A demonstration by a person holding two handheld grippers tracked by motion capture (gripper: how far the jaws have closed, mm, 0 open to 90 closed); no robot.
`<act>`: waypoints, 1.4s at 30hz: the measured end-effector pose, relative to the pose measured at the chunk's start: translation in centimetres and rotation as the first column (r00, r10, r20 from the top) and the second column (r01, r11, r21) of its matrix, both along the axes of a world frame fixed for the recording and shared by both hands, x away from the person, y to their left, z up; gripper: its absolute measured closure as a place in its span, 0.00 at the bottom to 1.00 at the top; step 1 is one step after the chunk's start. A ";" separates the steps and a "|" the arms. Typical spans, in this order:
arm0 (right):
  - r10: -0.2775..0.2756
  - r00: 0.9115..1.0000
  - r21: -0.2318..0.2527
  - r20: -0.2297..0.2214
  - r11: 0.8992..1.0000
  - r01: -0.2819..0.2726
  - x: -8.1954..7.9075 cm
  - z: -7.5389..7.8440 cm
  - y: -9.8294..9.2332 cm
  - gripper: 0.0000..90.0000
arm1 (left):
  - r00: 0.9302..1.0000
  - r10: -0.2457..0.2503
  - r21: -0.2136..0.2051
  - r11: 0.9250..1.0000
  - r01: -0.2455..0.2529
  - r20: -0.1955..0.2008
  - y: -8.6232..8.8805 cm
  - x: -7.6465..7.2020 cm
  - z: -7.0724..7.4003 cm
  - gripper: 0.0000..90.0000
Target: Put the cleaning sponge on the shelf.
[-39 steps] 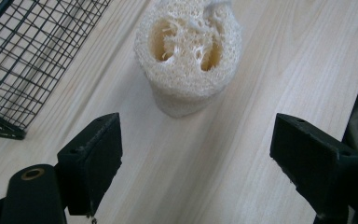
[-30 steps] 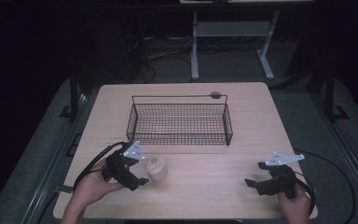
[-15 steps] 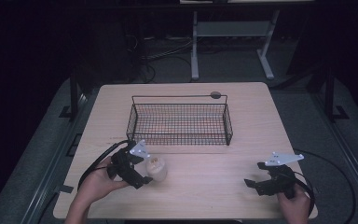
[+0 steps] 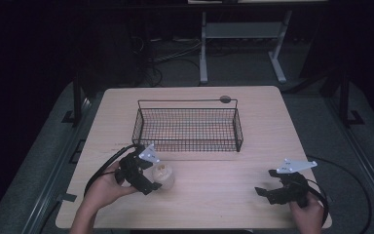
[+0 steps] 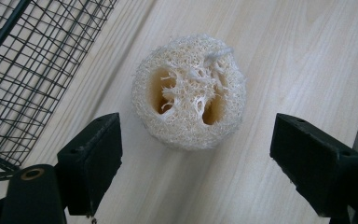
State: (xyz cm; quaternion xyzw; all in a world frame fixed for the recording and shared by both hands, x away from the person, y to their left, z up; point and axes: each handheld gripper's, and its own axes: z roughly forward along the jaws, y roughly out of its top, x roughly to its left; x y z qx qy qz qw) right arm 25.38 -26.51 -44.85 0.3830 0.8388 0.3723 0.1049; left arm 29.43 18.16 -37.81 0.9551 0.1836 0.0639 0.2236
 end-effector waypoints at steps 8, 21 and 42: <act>0.001 1.000 0.001 0.000 1.000 -0.001 0.0 0.0 0.0 0.16 | 1.000 0.001 0.009 1.000 -0.001 -0.011 -0.7 0.5 -0.4 0.18; 0.004 1.000 -0.001 -0.003 1.000 -0.004 0.0 -0.1 0.1 0.16 | 0.999 0.000 0.022 1.000 0.001 -0.034 -1.2 1.1 -0.7 0.18; 0.009 1.000 0.000 0.001 1.000 -0.009 0.0 0.0 0.1 0.16 | 0.997 -0.006 0.043 0.999 0.010 -0.078 -2.2 2.1 -1.4 0.18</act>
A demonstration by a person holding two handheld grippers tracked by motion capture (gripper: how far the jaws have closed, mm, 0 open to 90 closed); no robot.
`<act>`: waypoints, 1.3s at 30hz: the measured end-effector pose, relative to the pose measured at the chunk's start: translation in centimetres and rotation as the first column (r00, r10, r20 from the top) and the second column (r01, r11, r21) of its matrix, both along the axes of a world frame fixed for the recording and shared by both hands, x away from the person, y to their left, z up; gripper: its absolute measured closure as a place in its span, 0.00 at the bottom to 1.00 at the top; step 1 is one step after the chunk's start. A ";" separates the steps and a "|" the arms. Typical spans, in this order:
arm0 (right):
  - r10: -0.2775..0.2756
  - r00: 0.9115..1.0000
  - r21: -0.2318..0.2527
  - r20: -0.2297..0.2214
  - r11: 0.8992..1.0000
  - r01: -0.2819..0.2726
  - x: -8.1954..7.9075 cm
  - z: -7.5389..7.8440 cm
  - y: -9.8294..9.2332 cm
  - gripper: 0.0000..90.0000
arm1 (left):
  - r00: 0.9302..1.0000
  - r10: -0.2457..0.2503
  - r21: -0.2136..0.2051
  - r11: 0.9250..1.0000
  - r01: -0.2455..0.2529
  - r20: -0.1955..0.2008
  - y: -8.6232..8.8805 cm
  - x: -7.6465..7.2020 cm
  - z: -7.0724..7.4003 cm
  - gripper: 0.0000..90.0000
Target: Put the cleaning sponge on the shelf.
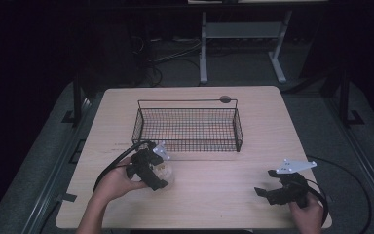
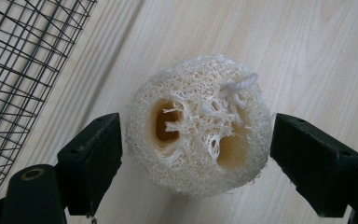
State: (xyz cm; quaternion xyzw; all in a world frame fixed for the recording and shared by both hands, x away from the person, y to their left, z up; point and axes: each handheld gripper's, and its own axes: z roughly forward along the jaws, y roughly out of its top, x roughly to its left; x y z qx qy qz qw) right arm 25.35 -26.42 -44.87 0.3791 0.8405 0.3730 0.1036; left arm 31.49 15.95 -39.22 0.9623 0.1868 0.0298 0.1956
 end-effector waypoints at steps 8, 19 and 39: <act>0.002 1.000 0.000 0.000 1.000 -0.002 0.0 0.0 0.0 0.16 | 1.000 -0.003 0.015 1.000 0.003 -0.016 -0.3 0.3 -0.3 0.18; 0.000 1.000 0.001 -0.002 1.000 0.000 0.0 0.0 0.0 0.16 | 1.000 -0.014 0.031 0.999 0.015 -0.022 -0.6 0.3 -0.3 0.27; 0.006 1.000 0.005 -0.004 1.000 -0.006 0.1 0.0 0.1 0.16 | 1.000 -0.022 0.027 0.999 0.022 -0.011 -0.8 0.7 1.4 0.32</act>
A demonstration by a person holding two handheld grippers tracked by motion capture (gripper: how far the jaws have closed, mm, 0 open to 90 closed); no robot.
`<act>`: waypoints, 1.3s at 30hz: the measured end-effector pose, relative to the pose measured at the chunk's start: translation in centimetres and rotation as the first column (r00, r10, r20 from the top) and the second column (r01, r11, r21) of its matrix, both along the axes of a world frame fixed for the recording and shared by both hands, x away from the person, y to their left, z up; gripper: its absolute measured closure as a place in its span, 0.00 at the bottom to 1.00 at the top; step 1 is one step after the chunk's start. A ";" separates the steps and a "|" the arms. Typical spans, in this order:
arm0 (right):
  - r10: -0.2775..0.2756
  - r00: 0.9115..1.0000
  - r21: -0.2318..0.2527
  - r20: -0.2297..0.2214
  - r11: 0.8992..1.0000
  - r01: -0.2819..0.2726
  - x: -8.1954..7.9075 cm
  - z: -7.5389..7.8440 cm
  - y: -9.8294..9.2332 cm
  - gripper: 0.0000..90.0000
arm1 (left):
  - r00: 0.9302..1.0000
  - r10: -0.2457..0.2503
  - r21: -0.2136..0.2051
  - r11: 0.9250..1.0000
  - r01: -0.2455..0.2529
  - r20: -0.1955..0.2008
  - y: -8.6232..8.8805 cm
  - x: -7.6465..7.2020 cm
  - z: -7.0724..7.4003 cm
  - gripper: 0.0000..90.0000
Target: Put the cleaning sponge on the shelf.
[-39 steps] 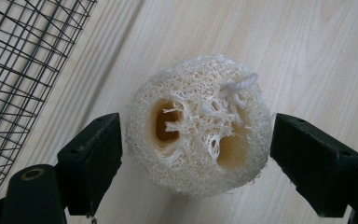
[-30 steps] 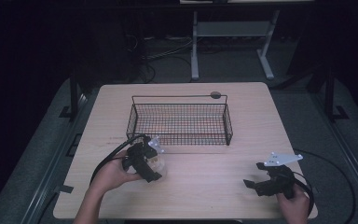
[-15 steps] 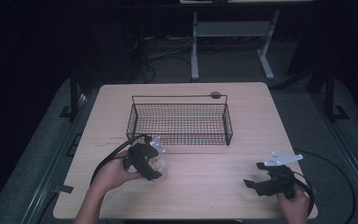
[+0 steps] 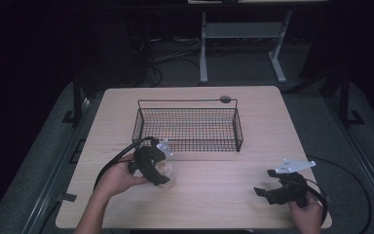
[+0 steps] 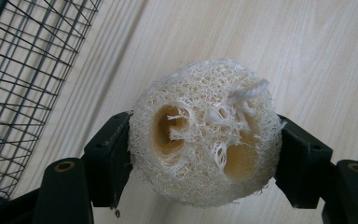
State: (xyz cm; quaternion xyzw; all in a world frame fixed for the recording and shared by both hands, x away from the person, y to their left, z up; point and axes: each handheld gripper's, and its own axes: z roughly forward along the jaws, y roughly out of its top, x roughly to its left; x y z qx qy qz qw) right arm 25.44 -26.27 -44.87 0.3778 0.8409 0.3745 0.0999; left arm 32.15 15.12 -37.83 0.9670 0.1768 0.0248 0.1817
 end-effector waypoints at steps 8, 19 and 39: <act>0.003 1.000 0.003 0.001 1.000 -0.003 0.0 0.1 0.1 0.16 | 1.000 0.001 -0.003 1.000 -0.001 0.011 -0.1 0.3 0.9 0.32; 0.003 1.000 0.005 0.002 1.000 -0.003 0.0 0.1 0.2 0.16 | 1.000 -0.013 -0.029 0.999 0.014 0.013 -0.3 0.9 2.7 0.32; -0.001 1.000 0.001 0.009 1.000 0.001 0.0 0.1 0.1 0.16 | 1.000 -0.011 -0.019 1.000 0.011 0.002 -0.5 2.5 4.1 0.31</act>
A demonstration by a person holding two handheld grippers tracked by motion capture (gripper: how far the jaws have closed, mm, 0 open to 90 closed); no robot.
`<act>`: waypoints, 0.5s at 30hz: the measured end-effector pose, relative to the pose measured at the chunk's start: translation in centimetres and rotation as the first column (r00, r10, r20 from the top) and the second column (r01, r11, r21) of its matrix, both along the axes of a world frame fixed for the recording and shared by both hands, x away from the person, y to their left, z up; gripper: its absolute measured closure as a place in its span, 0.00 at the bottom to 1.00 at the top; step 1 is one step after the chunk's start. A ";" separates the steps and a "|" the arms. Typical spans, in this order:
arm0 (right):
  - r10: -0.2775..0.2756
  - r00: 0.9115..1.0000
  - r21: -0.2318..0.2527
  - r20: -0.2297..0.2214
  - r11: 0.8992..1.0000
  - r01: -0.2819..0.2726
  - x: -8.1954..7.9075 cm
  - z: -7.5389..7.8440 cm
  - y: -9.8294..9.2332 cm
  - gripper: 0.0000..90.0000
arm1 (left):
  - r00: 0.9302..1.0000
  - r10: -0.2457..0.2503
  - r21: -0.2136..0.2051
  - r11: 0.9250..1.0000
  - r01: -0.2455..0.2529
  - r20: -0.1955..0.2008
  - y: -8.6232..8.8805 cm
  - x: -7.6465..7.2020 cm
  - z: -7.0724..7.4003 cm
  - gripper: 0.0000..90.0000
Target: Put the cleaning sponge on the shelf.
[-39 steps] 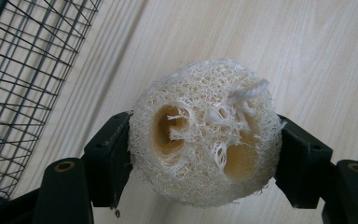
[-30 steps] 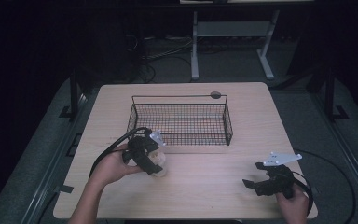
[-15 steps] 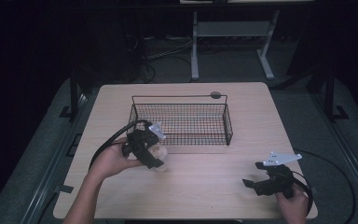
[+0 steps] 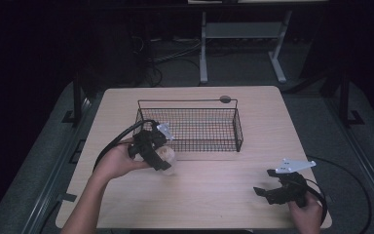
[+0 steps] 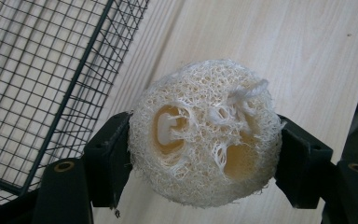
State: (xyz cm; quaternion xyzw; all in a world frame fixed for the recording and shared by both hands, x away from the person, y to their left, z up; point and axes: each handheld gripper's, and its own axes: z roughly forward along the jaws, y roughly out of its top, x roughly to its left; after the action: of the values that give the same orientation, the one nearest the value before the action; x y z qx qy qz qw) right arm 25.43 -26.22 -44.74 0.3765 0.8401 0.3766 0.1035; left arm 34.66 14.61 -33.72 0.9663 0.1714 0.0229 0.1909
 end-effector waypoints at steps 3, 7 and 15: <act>0.000 1.000 0.001 0.002 1.000 0.000 0.0 0.0 0.0 0.16 | 1.000 0.005 -0.012 1.000 -0.005 -0.002 0.1 0.4 0.3 0.31; 0.001 1.000 0.001 0.002 1.000 -0.001 0.0 0.0 0.0 0.16 | 1.000 0.020 -0.016 1.000 -0.020 -0.005 0.2 1.0 0.6 0.31; 0.002 1.000 0.000 0.001 1.000 -0.002 0.0 0.0 0.0 0.16 | 1.000 0.024 -0.006 1.000 -0.024 -0.005 0.2 1.7 1.3 0.31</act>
State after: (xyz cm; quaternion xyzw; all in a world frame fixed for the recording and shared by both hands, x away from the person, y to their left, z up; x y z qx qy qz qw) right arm 25.45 -26.21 -44.76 0.3753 0.8404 0.3771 0.1034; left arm 36.31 14.83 -32.39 0.9636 0.1834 0.0225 0.1931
